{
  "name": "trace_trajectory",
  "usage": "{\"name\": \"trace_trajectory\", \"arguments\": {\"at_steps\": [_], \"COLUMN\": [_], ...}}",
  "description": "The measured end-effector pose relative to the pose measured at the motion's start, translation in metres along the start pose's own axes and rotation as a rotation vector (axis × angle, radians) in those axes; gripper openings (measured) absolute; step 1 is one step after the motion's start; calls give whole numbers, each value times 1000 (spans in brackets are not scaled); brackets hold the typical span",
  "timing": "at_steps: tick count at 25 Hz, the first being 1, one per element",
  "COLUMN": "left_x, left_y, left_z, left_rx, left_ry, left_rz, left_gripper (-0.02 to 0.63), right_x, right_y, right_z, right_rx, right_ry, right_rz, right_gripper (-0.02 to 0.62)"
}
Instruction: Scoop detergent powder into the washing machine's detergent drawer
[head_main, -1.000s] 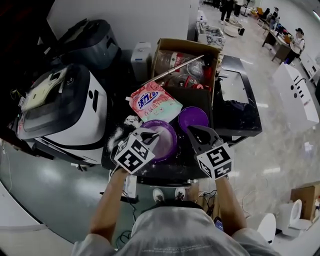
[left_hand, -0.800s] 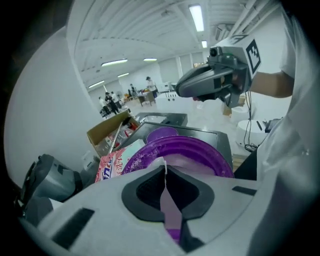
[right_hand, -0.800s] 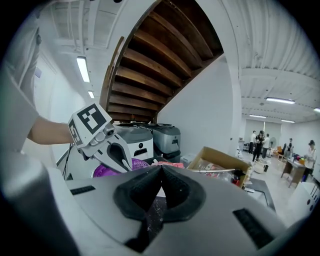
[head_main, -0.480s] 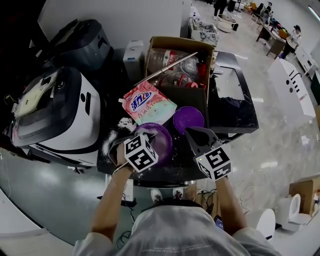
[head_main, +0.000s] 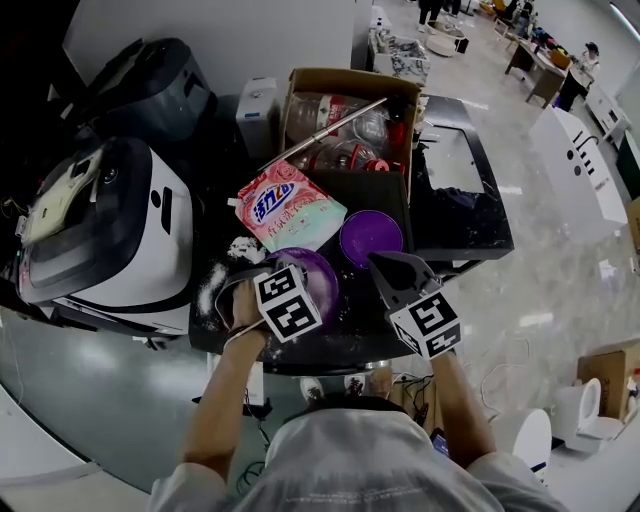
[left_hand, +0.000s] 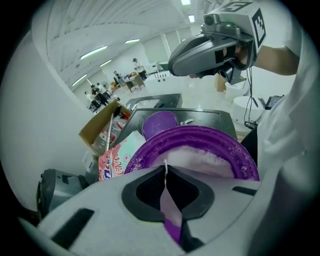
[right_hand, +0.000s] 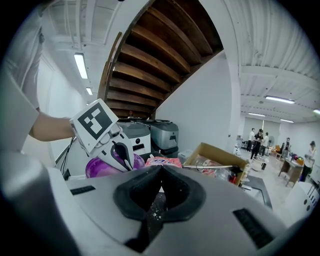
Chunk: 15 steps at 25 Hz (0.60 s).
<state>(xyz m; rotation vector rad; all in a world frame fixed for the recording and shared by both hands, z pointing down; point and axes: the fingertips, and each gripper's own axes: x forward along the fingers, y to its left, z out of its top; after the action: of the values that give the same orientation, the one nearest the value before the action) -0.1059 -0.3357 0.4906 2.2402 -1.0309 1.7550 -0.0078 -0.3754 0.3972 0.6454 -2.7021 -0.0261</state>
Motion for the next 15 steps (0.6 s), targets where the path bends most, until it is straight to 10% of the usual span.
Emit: {"name": "trace_trajectory", "arguments": {"at_steps": [15], "left_x": [17], "left_y": [-26], "left_z": [11], "left_rx": [-20], "left_ry": [-4], "left_rz": [-178], "left_gripper": [15], "right_x": [-5], "right_y": [-10], "right_z": [-12], "right_rx": [4], "right_ry": [27], "right_rz": [-6], "right_gripper": [5]}}
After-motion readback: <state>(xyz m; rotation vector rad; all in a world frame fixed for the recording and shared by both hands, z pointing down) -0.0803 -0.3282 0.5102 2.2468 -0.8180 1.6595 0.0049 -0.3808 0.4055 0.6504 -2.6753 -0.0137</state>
